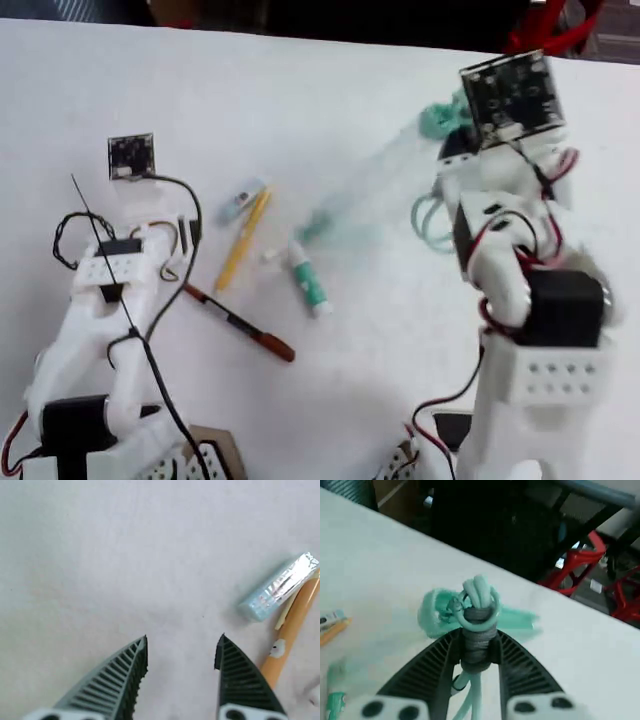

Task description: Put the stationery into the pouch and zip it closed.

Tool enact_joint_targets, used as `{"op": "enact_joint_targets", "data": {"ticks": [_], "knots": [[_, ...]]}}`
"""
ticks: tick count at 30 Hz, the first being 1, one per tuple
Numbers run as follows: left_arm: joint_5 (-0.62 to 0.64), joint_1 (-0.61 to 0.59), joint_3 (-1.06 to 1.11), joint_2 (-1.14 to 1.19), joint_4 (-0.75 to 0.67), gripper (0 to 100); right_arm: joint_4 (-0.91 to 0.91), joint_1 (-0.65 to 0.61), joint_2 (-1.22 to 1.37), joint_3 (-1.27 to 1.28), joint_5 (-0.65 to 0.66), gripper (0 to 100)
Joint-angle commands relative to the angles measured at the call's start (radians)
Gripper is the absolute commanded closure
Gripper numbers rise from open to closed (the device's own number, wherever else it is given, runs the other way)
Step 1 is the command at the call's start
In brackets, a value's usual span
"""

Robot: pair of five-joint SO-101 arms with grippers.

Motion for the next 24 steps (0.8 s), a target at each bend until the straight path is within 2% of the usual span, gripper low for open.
{"op": "enact_joint_targets", "data": {"ticks": [1, 9, 15, 17, 22, 24], "knots": [[-0.008, -0.001, -0.011, -0.012, 0.014, 77, 0.015, -0.004, 0.019, -0.181, -0.009, 98.1], [-0.035, 0.021, -0.035, -0.012, 0.069, 76, 0.159, -0.004, 0.096, -0.417, -0.006, 98.1], [-0.083, 0.051, -0.032, -0.012, 0.071, 76, 0.176, -0.004, 0.108, -0.422, -0.006, 98.1], [-0.098, 0.084, -0.037, -0.030, 0.109, 76, 0.171, -0.004, 0.108, -0.396, -0.008, 98.1], [-0.092, 0.156, -0.031, -0.262, 0.241, 76, 0.114, -0.004, 0.108, -0.313, -0.009, 98.1], [-0.049, 0.205, -0.031, -0.395, 0.310, 76, 0.096, -0.004, 0.108, -0.276, -0.009, 98.1]]}}
